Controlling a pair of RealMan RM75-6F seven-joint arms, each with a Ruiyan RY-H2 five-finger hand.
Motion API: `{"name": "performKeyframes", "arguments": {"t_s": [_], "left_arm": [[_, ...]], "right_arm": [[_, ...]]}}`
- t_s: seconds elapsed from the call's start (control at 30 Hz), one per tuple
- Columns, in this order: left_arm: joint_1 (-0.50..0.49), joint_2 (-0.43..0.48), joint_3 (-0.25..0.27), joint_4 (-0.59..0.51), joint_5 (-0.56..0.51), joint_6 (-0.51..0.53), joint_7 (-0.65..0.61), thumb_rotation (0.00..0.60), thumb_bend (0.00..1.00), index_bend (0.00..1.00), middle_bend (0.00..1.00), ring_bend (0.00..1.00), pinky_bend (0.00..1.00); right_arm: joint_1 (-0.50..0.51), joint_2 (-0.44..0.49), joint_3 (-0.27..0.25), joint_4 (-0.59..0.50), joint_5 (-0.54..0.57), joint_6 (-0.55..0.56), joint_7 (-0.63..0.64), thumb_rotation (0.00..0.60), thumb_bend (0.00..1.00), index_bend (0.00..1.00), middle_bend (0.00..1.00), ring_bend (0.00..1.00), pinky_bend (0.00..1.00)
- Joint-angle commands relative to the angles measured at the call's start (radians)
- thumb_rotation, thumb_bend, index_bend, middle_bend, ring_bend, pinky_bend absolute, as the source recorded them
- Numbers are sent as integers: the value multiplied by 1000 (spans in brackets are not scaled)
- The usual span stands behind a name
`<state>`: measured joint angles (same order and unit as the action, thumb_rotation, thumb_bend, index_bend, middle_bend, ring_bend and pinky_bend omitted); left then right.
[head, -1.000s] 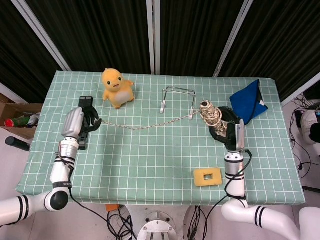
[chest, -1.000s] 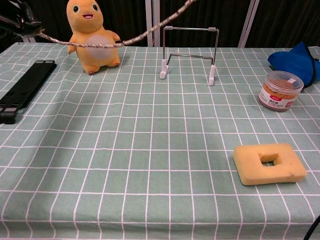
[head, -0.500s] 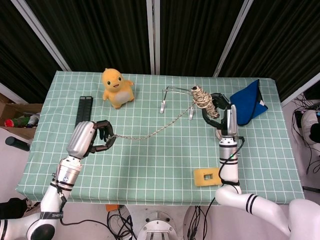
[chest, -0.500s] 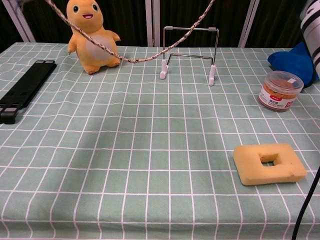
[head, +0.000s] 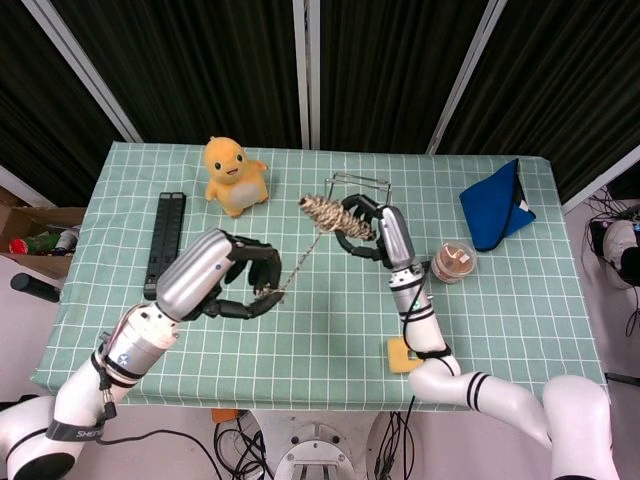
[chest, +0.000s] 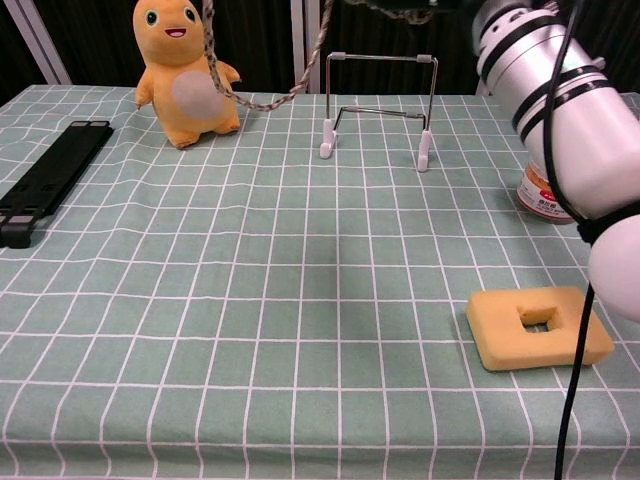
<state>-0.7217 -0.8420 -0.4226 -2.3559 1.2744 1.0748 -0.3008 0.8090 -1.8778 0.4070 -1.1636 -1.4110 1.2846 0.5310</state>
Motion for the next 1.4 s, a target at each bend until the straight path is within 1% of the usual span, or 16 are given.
{"name": "performKeyframes", "arguments": {"t_s": [0.03,0.13,0.23,0.3,0.37,0.5,0.6,0.67,0.73,0.9,1.07,1.2,1.4], "left_arm": [[-186,12,-116,0,-231,-139,-8,600,414,765,735,689,843],[-290,-3,-150,0,-420,-136,65,600,414,766,735,690,843],[-393,-25,-169,2,-623,-93,141,600,414,766,735,689,843],[-461,-51,-175,40,-737,-64,188,600,414,766,735,689,843],[-512,-79,-181,89,-828,-45,212,600,414,765,735,689,843],[-565,-121,-178,194,-949,-31,237,600,414,766,735,689,843],[-574,-144,-175,270,-1033,-67,221,600,415,765,735,689,843],[-570,-158,-166,324,-1076,-112,206,600,414,765,735,689,843],[-565,-173,-153,371,-1095,-137,201,600,415,766,735,690,843],[-545,-211,-103,482,-1124,-154,216,600,414,766,736,689,843],[-502,-241,-55,569,-1140,-148,229,600,415,766,736,690,843],[-458,-259,-35,621,-1143,-158,218,600,414,766,736,689,843],[-385,-277,-5,668,-1118,-178,205,600,414,766,736,690,843]], "right_arm": [[40,-26,-24,23,-30,-32,-12,600,737,820,634,618,842],[67,-37,-38,28,-55,-46,-1,600,737,821,634,618,842],[80,-37,-61,17,-85,-51,20,600,741,821,633,618,842],[81,-33,-80,4,-109,-40,29,600,742,821,634,618,841],[74,-26,-101,-17,-130,-24,42,600,740,820,634,618,841],[51,-4,-137,-77,-160,7,72,600,736,821,634,618,841],[18,17,-168,-138,-172,37,110,600,736,821,634,618,842],[-5,35,-191,-184,-180,53,137,600,736,821,634,618,841],[-24,50,-211,-215,-194,72,146,600,736,821,634,618,841],[-80,87,-249,-283,-238,154,162,600,735,821,637,618,841],[-140,113,-260,-331,-251,239,195,600,735,821,640,618,841],[-181,128,-261,-340,-244,285,227,600,735,821,641,618,842],[-240,157,-242,-358,-212,343,296,600,733,821,642,618,842]]}}
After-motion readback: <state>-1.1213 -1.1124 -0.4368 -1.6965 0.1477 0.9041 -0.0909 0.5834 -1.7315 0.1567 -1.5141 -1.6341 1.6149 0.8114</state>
